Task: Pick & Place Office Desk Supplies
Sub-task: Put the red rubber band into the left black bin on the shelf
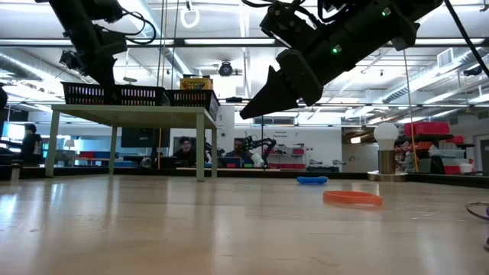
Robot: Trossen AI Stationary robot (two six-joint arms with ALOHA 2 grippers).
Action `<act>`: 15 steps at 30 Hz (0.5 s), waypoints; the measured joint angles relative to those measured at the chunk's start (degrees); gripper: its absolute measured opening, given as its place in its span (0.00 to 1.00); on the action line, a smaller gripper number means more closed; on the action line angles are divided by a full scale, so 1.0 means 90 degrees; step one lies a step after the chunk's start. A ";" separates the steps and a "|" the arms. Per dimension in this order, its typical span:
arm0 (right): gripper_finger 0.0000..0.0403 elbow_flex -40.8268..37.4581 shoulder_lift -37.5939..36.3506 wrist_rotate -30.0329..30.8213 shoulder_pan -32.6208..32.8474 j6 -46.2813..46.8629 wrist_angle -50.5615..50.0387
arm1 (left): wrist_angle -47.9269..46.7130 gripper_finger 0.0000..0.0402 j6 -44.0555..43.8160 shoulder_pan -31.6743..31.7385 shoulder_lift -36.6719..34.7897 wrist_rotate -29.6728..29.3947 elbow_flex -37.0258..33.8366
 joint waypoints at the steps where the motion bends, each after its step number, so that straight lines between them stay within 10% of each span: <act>1: 0.06 0.0000 0.0002 0.0000 0.0000 0.0005 -0.0003 | 0.0009 0.02 -0.0011 0.0005 -0.0001 0.0018 -0.0008; 15: 0.06 0.0000 0.0002 0.0002 0.0000 0.0016 -0.0031 | 0.0962 0.02 -0.0444 -0.0803 -0.0042 -0.1897 -0.0637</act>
